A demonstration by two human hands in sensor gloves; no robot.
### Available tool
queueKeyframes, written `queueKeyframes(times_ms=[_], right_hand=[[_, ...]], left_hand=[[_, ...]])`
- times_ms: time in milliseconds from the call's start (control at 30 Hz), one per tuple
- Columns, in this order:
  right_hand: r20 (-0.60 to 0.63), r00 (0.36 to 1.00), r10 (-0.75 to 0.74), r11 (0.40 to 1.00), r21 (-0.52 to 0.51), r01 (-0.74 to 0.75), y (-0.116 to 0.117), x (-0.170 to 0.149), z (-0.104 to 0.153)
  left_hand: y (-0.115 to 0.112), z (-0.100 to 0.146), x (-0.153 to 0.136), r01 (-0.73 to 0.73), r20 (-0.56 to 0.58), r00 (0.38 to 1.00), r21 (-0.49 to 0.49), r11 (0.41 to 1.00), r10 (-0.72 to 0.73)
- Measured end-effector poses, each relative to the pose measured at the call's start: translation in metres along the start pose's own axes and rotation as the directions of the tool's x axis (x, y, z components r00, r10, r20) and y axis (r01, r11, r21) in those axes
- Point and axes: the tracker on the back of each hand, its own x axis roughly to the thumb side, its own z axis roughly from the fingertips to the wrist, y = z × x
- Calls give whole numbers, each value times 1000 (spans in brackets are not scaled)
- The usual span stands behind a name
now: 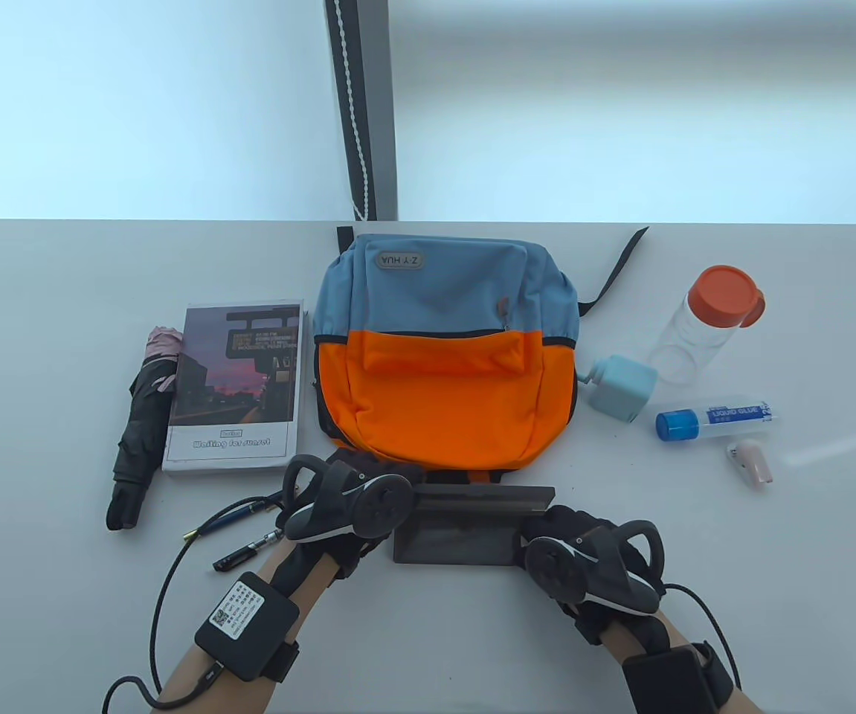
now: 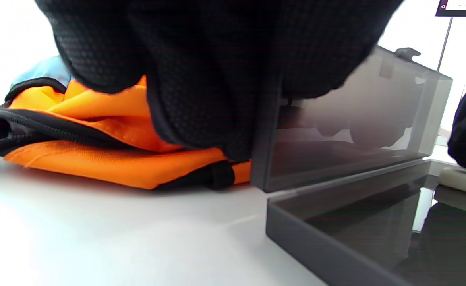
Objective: Pack school bag
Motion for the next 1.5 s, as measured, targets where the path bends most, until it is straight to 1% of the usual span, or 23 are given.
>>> queueKeyframes(times_ms=[67,167,233,300,333,467,567,767,933,1033,1100,1133,1233,1267,1333,1400,1500], right_hand=[[-44,997,-59,998,-38,57,-9,-12,2],[-124,989,-79,997,-33,75,-18,-32,3],[-173,978,-114,993,-63,104,-19,-44,3],[-193,968,-163,984,-99,146,-17,-50,2],[-192,959,-207,975,-125,185,-16,-52,2],[-94,945,-315,945,-125,302,-12,-48,-4],[-58,954,-294,947,-157,282,-11,-44,-7],[-68,949,-307,941,-169,292,-8,-44,-9],[-69,949,-308,941,-168,294,-9,-44,-9],[-65,948,-313,940,-166,299,-8,-44,-9],[-64,949,-308,941,-165,294,-8,-44,-9],[-63,949,-309,941,-165,295,-8,-44,-9],[-62,948,-313,941,-160,300,-8,-45,-10],[-63,947,-315,940,-157,302,-8,-45,-10],[-62,948,-313,941,-155,301,-8,-45,-10],[-61,949,-310,942,-154,298,-8,-45,-10],[-57,951,-304,944,-152,292,-8,-45,-10]], left_hand=[[0,0,0,3,1,1000,2,1000,-3],[0,1,0,1,3,1000,6,1000,-1],[0,1,0,4,3,1000,5,1000,-4],[0,1,0,6,3,1000,7,1000,-6],[0,1,0,4,2,1000,10,1000,-4],[0,2,1,11,4,1000,21,1000,-11],[-1,3,1,3,1,1000,17,1000,-3],[1,5,2,0,8,1000,27,1000,0],[15,14,-2,23,-4,1000,42,999,-23],[34,24,-10,51,-39,998,51,997,-49],[48,35,-20,95,-88,992,25,995,-92],[51,40,-24,113,-106,988,10,994,-111],[56,57,-40,183,-177,964,-100,978,-198],[55,64,-48,201,-208,950,-167,965,-233],[49,75,-58,216,-238,933,-232,948,-271],[40,85,-67,234,-248,919,-279,931,-306],[26,97,-72,257,-253,902,-338,905,-351]])
